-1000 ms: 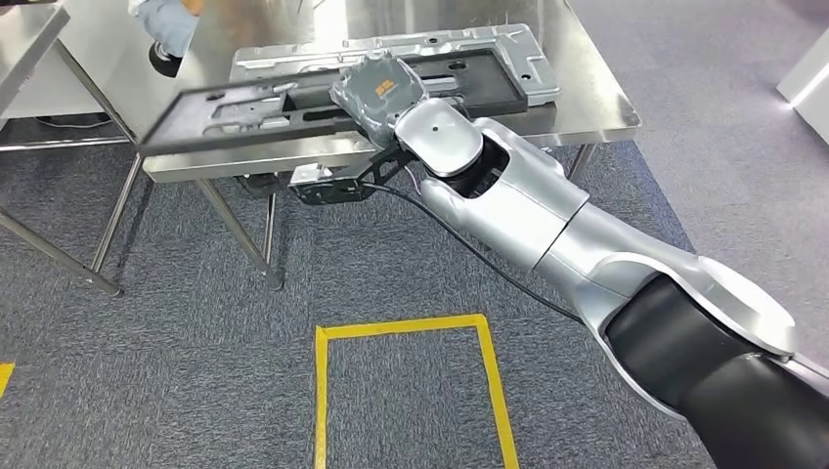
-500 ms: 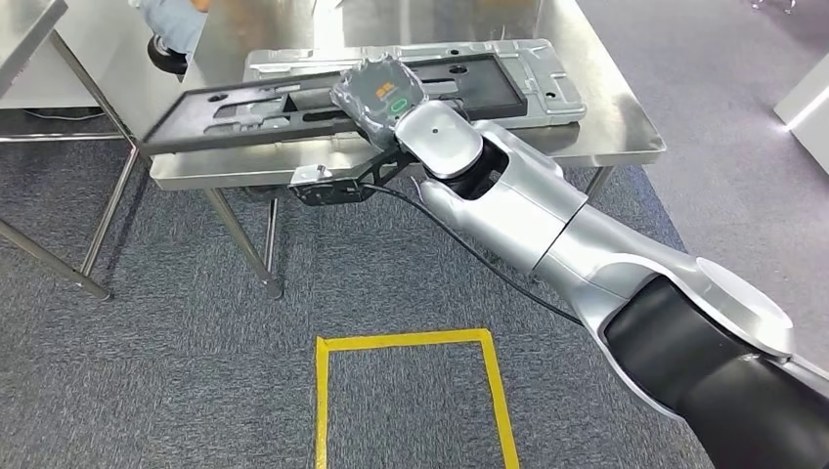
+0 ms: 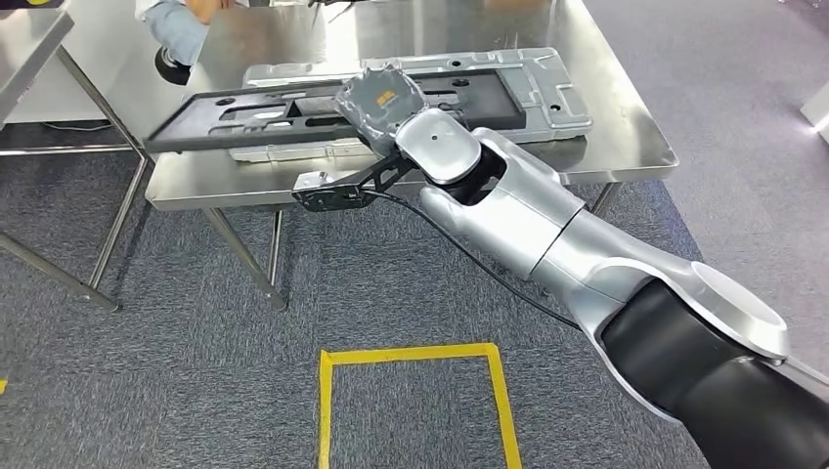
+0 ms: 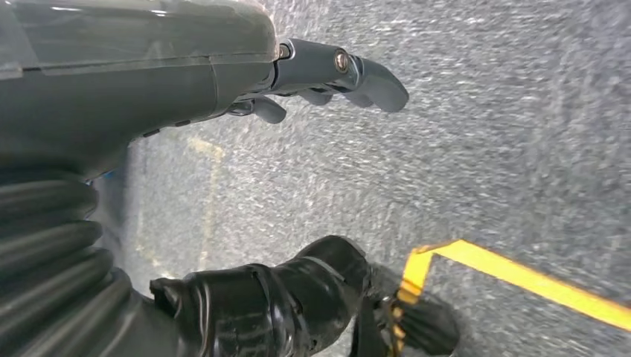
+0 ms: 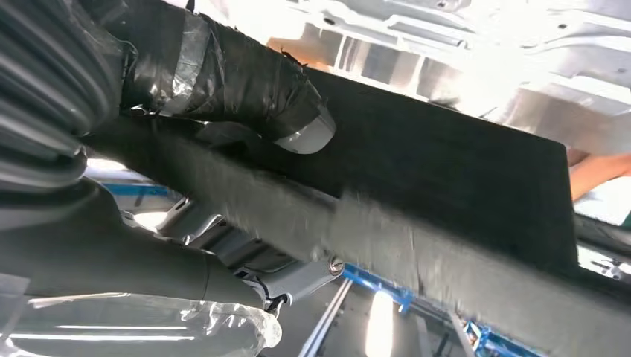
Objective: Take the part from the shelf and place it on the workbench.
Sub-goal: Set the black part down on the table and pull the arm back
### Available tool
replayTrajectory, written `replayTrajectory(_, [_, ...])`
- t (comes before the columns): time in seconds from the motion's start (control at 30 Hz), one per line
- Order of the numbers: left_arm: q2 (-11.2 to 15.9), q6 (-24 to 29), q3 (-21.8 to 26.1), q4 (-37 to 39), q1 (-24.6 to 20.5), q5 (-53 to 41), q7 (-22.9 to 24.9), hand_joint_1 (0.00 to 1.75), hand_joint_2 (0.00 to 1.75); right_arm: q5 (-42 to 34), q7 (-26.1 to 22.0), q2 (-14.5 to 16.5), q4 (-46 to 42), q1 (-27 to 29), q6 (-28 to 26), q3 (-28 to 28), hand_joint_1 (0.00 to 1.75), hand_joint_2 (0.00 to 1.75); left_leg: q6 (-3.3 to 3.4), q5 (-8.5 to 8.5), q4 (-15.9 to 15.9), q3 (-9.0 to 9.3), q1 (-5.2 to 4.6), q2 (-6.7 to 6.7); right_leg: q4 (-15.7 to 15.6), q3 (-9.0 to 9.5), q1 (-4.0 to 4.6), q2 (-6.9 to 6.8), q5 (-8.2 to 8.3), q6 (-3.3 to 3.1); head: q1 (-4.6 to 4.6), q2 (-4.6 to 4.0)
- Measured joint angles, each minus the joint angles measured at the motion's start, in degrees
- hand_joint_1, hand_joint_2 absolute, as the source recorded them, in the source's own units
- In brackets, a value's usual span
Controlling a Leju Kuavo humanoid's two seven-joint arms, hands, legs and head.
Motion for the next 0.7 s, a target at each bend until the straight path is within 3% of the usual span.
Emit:
replayTrajectory(0.07, [-0.02, -0.01, -0.01, 0.0, 0.15, 0.01, -0.04, 0.0, 1.75, 0.01, -0.24, 0.07, 0.25, 0.55, 0.01, 0.29, 1.75, 1.75, -0.64, 1.34, 2.22, -2.44, 0.3, 0.09, 0.15, 0.82, -0.24, 0.05, -0.78, 0.23, 0.01, 0.0])
replayTrajectory(0.13, [0.03, 0.01, -0.02, 0.0, 0.29, 0.03, -0.07, 0.0, 1.75, 0.04, -0.44, 0.29, 0.47, 0.64, 0.01, 0.63, 1.75, 1.75, -1.48, 6.79, -3.82, -1.21, 0.87, 0.43, 0.82, 1.8, -0.63, 0.12, -2.02, 0.82, 0.0, 0.0])
replayTrajectory(0.2, [0.08, 0.06, -0.02, 0.01, 0.28, 0.11, -0.04, 0.0, 1.75, 0.19, -0.33, 0.57, 0.58, 0.31, 0.08, 0.72, 1.75, 1.75, -2.03, 10.23, -10.35, 1.29, 0.95, 0.73, 1.51, 2.44, -0.81, 0.16, -3.26, 1.71, -0.21, 0.0])
replayTrajectory(0.23, [0.11, 0.1, -0.02, 0.01, 0.23, 0.15, -0.01, 0.0, 1.75, 0.3, -0.11, 0.67, 0.63, 0.09, 0.17, 0.73, 1.75, 1.75, -1.72, 10.2, -11.71, 1.99, 0.81, 0.75, 1.7, 2.48, -0.76, 0.16, -3.62, 2.1, -0.35, 0.0])
replayTrajectory(0.4, [0.08, 0.34, -0.03, 0.01, 0.21, 0.22, 0.12, 0.0, 1.75, 0.7, 1.22, 0.79, 0.92, -0.87, 0.54, 0.83, 1.75, 1.75, 0.96, 8.58, -12.27, 3.17, 0.65, 0.48, 3.42, 1.92, -0.59, 0.0, -5.05, 3.29, -0.1, 0.0])
replayTrajectory(0.47, [0.11, 0.42, -0.03, 0.02, 0.31, 0.22, 0.13, 0.0, 1.75, 0.78, 1.46, 0.77, 1.06, -1.53, 0.54, 0.83, 1.75, 1.75, 1.74, 8.04, -12.41, 4.01, 0.65, 0.48, 9.29, -1.18, -0.71, 0.0, -7.37, 3.58, -0.04, 0.0])
replayTrajectory(0.53, [0.18, 0.45, -0.03, 0.02, 0.26, 0.22, 0.13, 0.0, 1.75, 0.83, 1.6, 0.71, 1.24, -1.71, 0.56, 0.83, 1.75, 1.75, 2.17, 7.47, -12.41, 4.58, 0.45, 0.42, 17.37, -6.44, -0.67, -0.01, -9.5, 3.58, -0.02, 0.0])
replayTrajectory(0.57, [0.19, 0.45, -0.02, 0.02, 0.27, 0.22, 0.13, 0.0, 1.75, 0.84, 1.63, 0.69, 1.33, -1.56, 0.57, 0.83, 1.75, 1.75, 2.28, 7.14, -12.41, 4.93, 0.31, 0.34, 19.83, -8.54, -0.63, -0.01, -9.43, 3.43, -0.02, 0.0])
replayTrajectory(0.6, [0.19, 0.45, -0.02, 0.02, 0.31, 0.22, 0.13, 0.0, 1.75, 0.84, 1.63, 0.67, 1.43, -1.36, 0.58, 0.83, 1.75, 1.75, 2.34, 6.79, -12.41, 5.34, 0.16, 0.22, 20.08, -9.59, -0.48, 0.01, -8.2, 3.15, -0.01, 0.0])
replayTrajectory(0.63, [0.17, 0.45, -0.02, 0.02, 0.33, 0.22, 0.13, 0.0, 1.75, 0.84, 1.62, 0.67, 1.52, -1.21, 0.59, 0.83, 1.75, 1.75, 2.36, 6.39, -12.42, 5.86, 0.01, 0.06, 18.05, -9.48, -0.26, 0.03, -5.88, 2.7, -0.01, 0.0])
replayTrajectory(0.7, [0.08, 0.45, -0.03, 0.02, 0.35, 0.22, 0.13, 0.0, 1.75, 0.84, 1.62, 0.68, 1.67, -1.26, 0.59, 0.83, 1.75, 1.75, 2.23, 5.5, -12.45, 6.93, -0.24, -0.19, 10.15, -6.78, 0.48, 0.11, -0.38, 1.32, -0.06, 0.0])
